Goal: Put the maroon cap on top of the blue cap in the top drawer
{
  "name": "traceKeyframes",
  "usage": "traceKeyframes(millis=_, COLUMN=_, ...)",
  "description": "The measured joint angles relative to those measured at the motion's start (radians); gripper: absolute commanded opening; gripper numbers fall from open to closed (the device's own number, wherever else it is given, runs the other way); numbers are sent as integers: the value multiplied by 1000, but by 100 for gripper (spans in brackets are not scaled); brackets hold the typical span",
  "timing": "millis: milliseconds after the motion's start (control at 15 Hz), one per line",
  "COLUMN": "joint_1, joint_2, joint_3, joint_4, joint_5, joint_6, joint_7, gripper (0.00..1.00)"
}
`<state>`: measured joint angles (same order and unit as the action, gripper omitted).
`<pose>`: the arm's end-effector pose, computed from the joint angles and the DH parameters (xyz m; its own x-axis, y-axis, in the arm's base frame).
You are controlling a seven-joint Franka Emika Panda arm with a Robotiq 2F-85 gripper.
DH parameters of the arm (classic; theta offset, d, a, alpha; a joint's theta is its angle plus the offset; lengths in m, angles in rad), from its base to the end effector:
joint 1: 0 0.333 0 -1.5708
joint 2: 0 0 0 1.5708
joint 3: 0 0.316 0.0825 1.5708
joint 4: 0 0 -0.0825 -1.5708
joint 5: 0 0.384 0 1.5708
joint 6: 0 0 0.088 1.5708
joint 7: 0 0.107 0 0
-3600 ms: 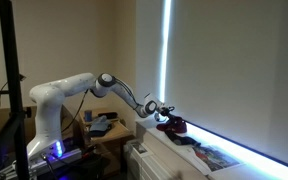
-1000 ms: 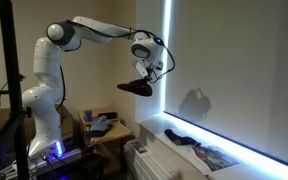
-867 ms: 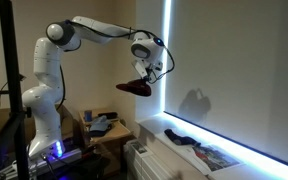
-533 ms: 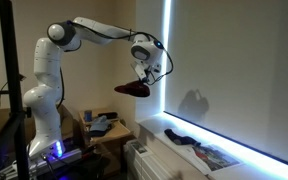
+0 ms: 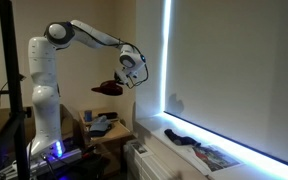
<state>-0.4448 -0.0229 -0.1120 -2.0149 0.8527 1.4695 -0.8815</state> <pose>0.4689 -0.1899 0.4686 0.9709 0.0501 0.2343 0.2217 -0.5592 -0.7988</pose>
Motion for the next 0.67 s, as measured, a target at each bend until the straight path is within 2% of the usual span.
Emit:
traceKeyframes(millis=133, joint_1=104, joint_2=-52, joint_3=4, joint_4=-76, joint_5=-7, joint_6=22, joint_7=-57, gripper=5)
traceKeyframes(millis=267, joint_1=195, joint_2=-94, joint_3=23, joint_4=-141, joint_5=-7, joint_6=94, joint_7=-93, gripper=5)
traceKeyframes(millis=467, joint_1=229, joint_2=-113, joint_3=38, joint_4=-166, joint_5=-8, joint_6=123, joint_7=-97, gripper=1)
traceKeyframes(millis=667, joint_1=247, joint_2=-102, joint_3=15, joint_4=-169, joint_5=-2, joint_6=123, joint_7=-111, gripper=1)
